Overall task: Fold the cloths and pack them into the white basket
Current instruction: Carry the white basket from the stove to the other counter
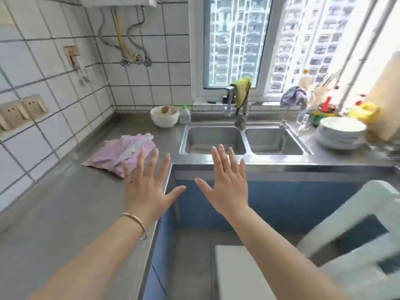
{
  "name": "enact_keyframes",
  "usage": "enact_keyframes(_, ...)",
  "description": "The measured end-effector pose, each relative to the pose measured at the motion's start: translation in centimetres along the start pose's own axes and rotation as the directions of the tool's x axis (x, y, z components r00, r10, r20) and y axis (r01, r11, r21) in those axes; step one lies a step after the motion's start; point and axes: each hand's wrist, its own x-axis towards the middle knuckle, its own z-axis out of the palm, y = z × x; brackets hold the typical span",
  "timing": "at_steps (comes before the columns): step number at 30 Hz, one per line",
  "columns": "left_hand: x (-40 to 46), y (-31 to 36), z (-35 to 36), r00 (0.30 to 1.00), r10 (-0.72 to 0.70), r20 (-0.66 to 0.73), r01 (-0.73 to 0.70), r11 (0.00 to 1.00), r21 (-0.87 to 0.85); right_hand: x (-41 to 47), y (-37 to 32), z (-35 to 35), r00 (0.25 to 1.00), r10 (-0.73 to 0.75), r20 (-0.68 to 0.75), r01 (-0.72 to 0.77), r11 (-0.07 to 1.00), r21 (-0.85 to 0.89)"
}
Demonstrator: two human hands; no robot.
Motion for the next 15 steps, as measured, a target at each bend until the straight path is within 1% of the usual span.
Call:
enact_keyframes(1,-0.1,1.5,-0.2,1.0,0.022,-0.002,-0.022,1.0,-0.013,-1.0,1.2,-0.9,0.999,0.036,0.008,-0.036,0.999,0.003)
enact_keyframes(2,-0.3,3.9,-0.8,0.998,0.061,0.029,-0.061,0.998,-0.008,-2.3,3.0,-2.0,0.997,0.077,-0.001,-0.078,0.997,-0.016)
enact_keyframes(3,-0.8,7.0,-1.3,0.993,0.117,0.018,-0.116,0.993,-0.015,-4.1,5.4,-3.5,0.993,0.115,-0.028,-0.117,0.992,-0.048)
enact_keyframes(5,-2.0,12.4,-1.9,0.983,0.185,-0.019,-0.185,0.982,-0.028,-7.4,9.4,-6.6,0.985,0.135,-0.107,-0.142,0.988,-0.067)
enact_keyframes(6,-2.6,15.0,-2.5,0.977,0.212,-0.024,-0.213,0.975,-0.055,-9.0,11.3,-8.1,0.98,0.155,-0.126,-0.167,0.982,-0.089)
enact_keyframes(8,-4.5,21.9,-3.8,0.952,0.301,-0.058,-0.306,0.948,-0.091,-13.2,16.4,-12.1,0.957,0.243,-0.157,-0.264,0.955,-0.138)
enact_keyframes(10,-6.5,27.6,-5.3,0.936,0.344,-0.071,-0.351,0.928,-0.126,-17.0,20.4,-15.5,0.933,0.318,-0.168,-0.343,0.926,-0.155)
enact_keyframes(15,-10.5,43.1,-8.8,0.85,0.511,-0.125,-0.525,0.812,-0.255,-25.9,29.9,-23.6,0.862,0.472,-0.184,-0.5,0.851,-0.16)
